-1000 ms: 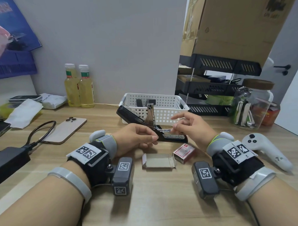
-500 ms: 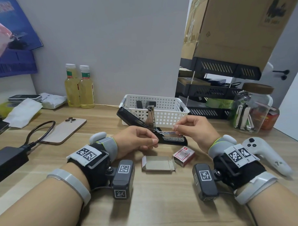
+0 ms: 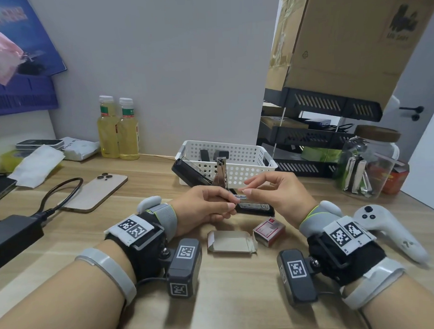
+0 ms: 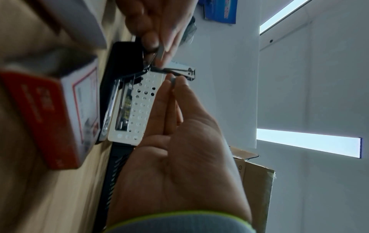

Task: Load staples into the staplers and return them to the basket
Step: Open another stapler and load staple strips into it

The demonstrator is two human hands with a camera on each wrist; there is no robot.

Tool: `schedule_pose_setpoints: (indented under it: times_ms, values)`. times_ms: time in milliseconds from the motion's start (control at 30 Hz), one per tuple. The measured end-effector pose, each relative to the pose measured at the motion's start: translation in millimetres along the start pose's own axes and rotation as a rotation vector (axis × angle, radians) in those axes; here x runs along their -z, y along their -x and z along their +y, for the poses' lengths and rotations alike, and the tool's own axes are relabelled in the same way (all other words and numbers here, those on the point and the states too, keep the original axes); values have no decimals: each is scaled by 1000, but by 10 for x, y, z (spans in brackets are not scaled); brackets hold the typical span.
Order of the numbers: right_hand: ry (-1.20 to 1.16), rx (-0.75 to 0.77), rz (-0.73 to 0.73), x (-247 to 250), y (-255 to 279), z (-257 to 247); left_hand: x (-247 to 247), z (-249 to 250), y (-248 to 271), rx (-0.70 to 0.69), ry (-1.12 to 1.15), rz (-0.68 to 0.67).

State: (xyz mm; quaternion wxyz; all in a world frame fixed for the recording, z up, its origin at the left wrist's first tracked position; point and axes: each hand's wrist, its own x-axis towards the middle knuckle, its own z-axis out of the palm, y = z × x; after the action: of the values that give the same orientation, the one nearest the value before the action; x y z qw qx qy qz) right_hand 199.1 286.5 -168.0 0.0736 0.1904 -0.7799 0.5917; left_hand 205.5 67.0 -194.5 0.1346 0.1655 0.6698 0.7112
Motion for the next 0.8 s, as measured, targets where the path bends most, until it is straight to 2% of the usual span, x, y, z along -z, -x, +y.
schedule_pose_setpoints:
  times_ms: [133,333,800]
  values:
    - [-8,28,-71,-77,23,-37,-74,8,-11,42,95,-4]
    - [-5,28,-49,-80,21,-47,-96,41,-20,72,230,19]
    - [11,-15,-64,-70,13,-23,-74,38,8,61,214,-7]
